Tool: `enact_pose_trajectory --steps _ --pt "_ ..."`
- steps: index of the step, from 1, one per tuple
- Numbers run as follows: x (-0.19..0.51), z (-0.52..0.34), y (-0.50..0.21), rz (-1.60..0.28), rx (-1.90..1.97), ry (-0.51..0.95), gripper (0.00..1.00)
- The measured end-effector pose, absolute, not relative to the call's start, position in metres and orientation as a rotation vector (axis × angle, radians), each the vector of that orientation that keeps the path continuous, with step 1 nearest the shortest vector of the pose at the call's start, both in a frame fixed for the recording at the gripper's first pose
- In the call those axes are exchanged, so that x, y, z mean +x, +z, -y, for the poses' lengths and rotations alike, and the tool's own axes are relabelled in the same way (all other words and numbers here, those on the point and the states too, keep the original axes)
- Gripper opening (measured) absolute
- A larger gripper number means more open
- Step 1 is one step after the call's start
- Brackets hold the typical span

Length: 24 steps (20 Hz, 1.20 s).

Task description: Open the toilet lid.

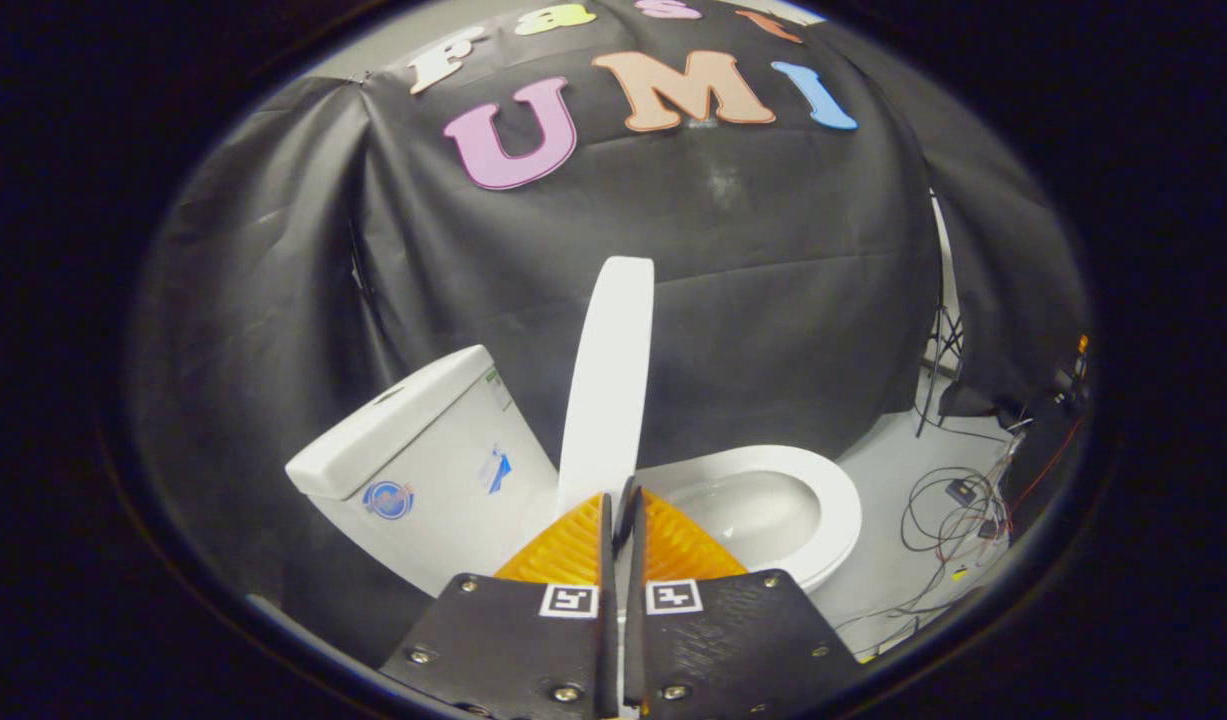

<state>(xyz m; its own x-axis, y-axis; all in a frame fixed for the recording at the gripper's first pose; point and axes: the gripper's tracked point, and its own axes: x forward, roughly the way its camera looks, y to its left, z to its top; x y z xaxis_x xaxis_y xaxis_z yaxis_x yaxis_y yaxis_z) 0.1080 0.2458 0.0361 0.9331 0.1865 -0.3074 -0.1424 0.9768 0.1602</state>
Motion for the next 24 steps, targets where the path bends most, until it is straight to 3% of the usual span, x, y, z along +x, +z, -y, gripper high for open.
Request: enact_pose_trajectory --steps 24 --pt "0.092 -0.315 0.051 -0.243 -0.012 0.249 0.03"
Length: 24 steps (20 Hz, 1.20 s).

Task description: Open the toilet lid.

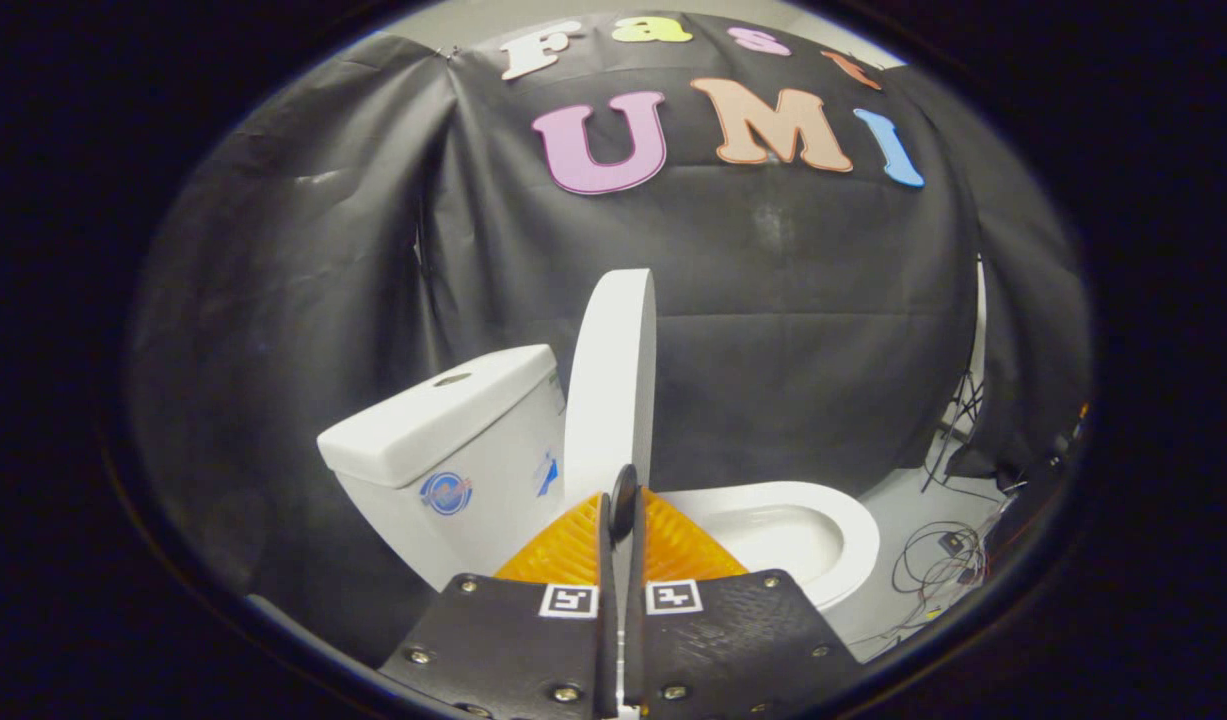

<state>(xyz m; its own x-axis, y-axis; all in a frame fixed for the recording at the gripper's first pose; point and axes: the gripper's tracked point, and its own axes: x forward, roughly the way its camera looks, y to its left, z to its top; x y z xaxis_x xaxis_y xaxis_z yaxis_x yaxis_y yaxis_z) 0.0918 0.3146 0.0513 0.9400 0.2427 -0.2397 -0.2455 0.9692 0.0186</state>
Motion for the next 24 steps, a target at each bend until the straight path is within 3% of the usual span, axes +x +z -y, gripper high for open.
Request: enact_pose_trajectory --steps 24 --pt "0.078 -0.379 0.043 -0.193 -0.061 0.321 0.03"
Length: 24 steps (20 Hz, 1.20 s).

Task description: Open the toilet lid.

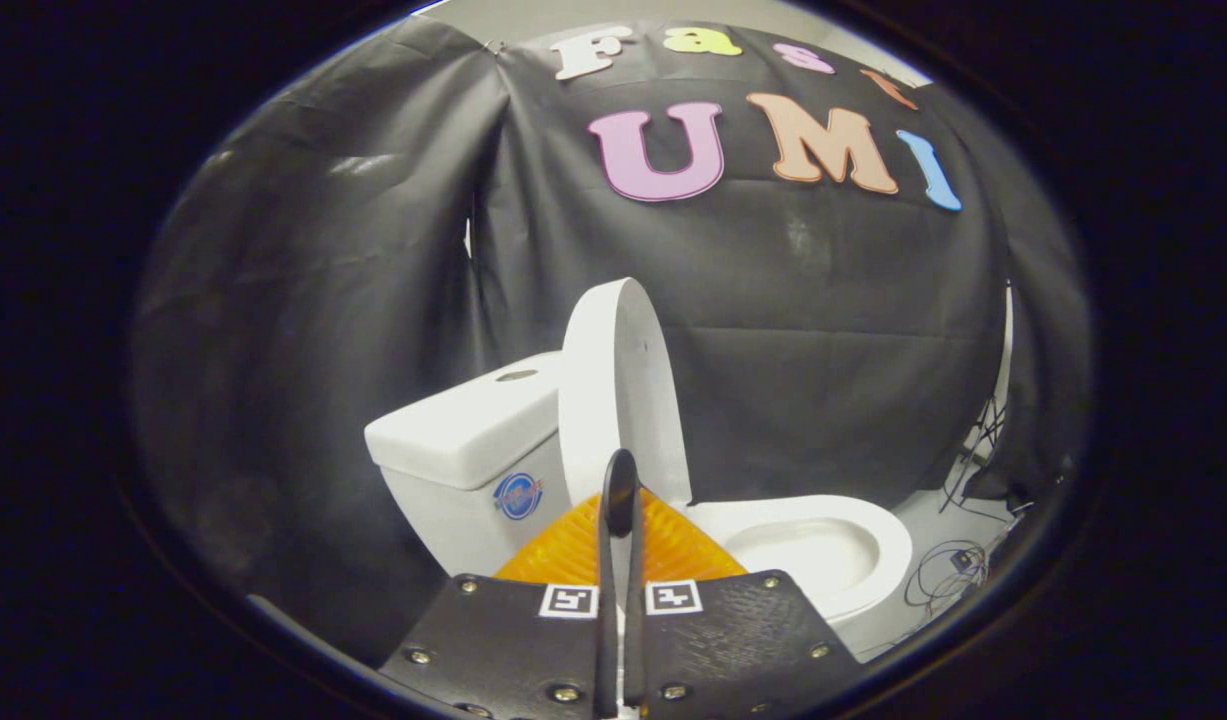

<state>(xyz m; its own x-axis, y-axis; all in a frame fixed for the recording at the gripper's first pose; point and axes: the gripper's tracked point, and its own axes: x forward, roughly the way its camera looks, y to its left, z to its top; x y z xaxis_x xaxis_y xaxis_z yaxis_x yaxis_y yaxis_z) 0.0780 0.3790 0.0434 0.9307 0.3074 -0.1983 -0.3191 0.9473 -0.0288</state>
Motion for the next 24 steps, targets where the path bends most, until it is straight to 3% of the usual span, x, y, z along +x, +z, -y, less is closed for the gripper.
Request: enact_pose_trajectory --steps 24 --pt "0.048 -0.410 0.040 -0.248 -0.038 0.514 0.11"
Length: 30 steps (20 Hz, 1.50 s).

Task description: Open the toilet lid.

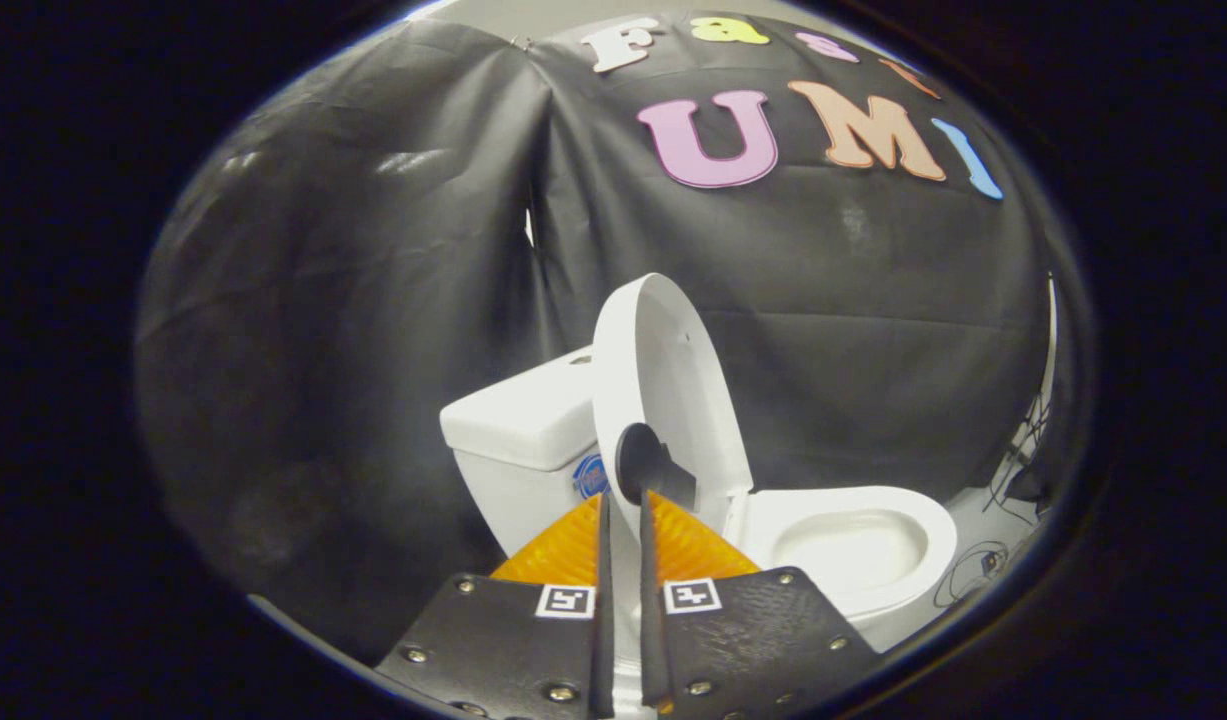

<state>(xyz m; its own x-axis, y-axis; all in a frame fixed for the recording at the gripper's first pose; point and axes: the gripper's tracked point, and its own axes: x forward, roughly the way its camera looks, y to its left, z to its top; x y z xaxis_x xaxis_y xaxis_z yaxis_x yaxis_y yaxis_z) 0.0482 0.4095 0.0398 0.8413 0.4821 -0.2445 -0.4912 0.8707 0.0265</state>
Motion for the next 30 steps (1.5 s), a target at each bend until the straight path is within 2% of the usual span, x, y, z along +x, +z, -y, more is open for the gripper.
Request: enact_pose_trajectory --steps 4,10,14,15,20,21,25,27,30 --pt "0.044 -0.404 0.054 -0.224 -0.061 0.523 0.12" --pt "0.053 -0.371 0.069 -0.223 -0.029 0.476 0.20" --pt "0.061 -0.349 0.072 -0.227 -0.035 0.457 0.32" --pt "0.064 -0.341 0.072 -0.227 -0.042 0.445 0.40" --pt "0.071 -0.316 0.074 -0.227 -0.049 0.433 0.49" --pt "0.073 -0.310 0.076 -0.223 -0.055 0.429 0.61" --pt "0.076 -0.287 0.083 -0.203 -0.085 0.415 0.85" --pt "0.076 -0.275 0.088 -0.189 -0.090 0.416 0.88" --pt "0.080 -0.249 0.097 -0.154 -0.093 0.389 1.00"
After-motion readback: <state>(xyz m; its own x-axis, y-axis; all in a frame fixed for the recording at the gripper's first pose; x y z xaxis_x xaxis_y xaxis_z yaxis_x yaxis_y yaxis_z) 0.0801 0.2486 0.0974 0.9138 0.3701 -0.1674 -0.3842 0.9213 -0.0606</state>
